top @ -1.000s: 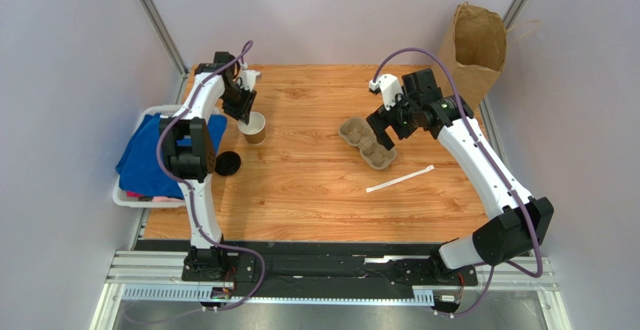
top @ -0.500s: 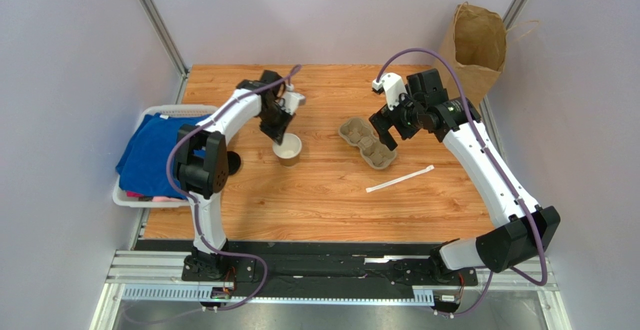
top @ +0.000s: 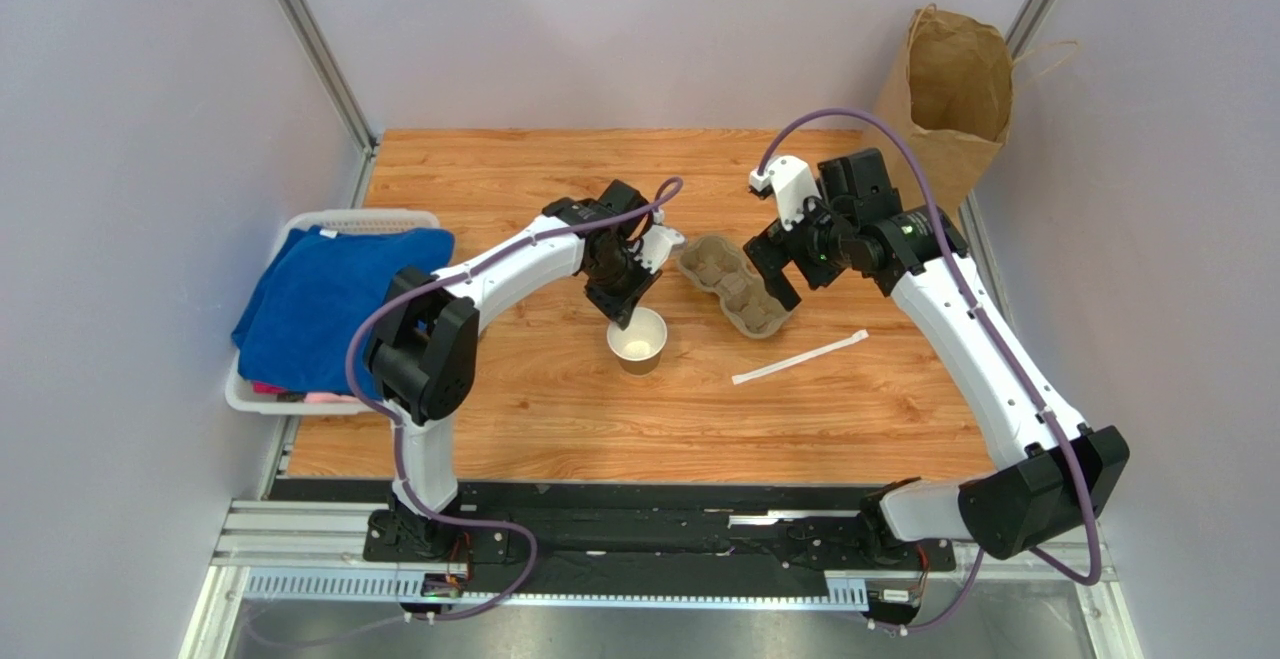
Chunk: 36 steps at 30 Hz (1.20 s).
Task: Pack the takeout coffee
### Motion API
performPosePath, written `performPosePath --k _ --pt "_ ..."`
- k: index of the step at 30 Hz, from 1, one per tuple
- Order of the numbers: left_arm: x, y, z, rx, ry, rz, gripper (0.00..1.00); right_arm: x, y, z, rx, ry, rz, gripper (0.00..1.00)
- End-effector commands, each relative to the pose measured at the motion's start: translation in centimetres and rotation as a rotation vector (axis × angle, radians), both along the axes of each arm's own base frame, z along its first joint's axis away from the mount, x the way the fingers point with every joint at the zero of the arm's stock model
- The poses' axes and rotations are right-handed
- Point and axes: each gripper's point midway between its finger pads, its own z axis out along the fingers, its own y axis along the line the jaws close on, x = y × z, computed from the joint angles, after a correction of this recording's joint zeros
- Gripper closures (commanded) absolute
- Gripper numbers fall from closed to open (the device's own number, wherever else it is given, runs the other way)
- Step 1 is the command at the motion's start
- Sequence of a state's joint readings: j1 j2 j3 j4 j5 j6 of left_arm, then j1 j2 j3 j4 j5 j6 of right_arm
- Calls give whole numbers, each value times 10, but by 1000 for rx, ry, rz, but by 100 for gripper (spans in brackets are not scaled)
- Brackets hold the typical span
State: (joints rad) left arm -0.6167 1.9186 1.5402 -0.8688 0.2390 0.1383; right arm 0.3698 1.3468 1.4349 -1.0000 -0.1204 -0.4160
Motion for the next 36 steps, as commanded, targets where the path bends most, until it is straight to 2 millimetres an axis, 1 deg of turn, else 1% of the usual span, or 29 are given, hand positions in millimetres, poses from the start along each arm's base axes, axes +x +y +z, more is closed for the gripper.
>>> performPosePath --k 1,2,3,5,6,7,8,9,10,11,12,13,15,16,17,18,19,20,22,23,25,26,29,30,31,32,33,34,36 --pt "8 -14 20 -42 -67 40 94 -2 -6 11 -3 -50 -5 0" --pt "8 -14 23 -44 -68 37 88 -2 -6 11 -4 -54 -3 0" --pt "8 -13 25 -42 -74 37 65 -2 -6 12 -5 -54 -2 0" --pt "7 -11 38 -52 -106 31 44 -3 -6 13 -1 -56 1 0" --pt "6 -9 42 -55 -116 28 30 -3 -7 14 0 -56 0 0" --pt "6 -7 57 -73 -148 27 25 -3 -6 15 3 -59 2 0" --pt "4 -5 65 -80 -156 16 17 -3 -6 15 5 -59 3 0" --pt "4 -2 74 -93 -172 17 15 -3 -6 16 10 -58 0 0" --pt "3 1 92 -123 -205 16 13 -4 -5 16 16 -57 2 0" --pt "2 4 100 -147 -214 16 2 -5 -4 17 22 -56 3 0" --pt "1 8 109 -171 -222 24 2 -5 -3 17 24 -57 5 0" --pt "5 22 126 -204 -253 53 1 -6 -3 17 29 -55 9 0" --pt "5 40 135 -207 -271 67 1 -7 -2 21 37 -63 10 0" --pt "9 60 146 -209 -311 103 1 -7 -2 21 40 -63 11 0" --pt "9 73 143 -187 -321 112 1 -7 -1 24 45 -68 13 0" --pt "12 87 145 -181 -340 150 1 -7 0 25 50 -71 12 0" --pt "11 100 152 -186 -372 179 1 -6 0 28 59 -77 5 0" --pt "13 122 142 -183 -356 223 1 -5 1 30 66 -84 1 0" --pt "3 137 130 -183 -347 205 1 -3 3 35 87 -99 -11 0" --pt "-3 156 104 -89 -322 211 1 -2 4 36 93 -103 -5 0" --pt "-11 180 79 35 -269 251 1 -2 7 39 106 -103 7 0" --pt "-14 197 66 94 -242 280 1 -2 9 39 109 -101 8 0" --pt "-22 214 38 110 -146 253 1 -2 9 36 108 -92 14 0" --pt "-22 216 31 110 -136 242 1 -3 10 35 111 -86 20 0" --pt "-15 221 25 126 -169 220 1 -4 11 33 112 -79 23 0" --pt "-19 226 12 151 -157 220 1 -6 11 32 110 -74 27 0" --pt "-17 230 3 171 -151 219 1 -6 11 31 110 -69 30 0" --pt "-14 233 -2 183 -157 201 1 -7 10 31 108 -70 30 0" --pt "-16 237 -16 189 -128 201 1 -7 9 31 103 -73 29 0"
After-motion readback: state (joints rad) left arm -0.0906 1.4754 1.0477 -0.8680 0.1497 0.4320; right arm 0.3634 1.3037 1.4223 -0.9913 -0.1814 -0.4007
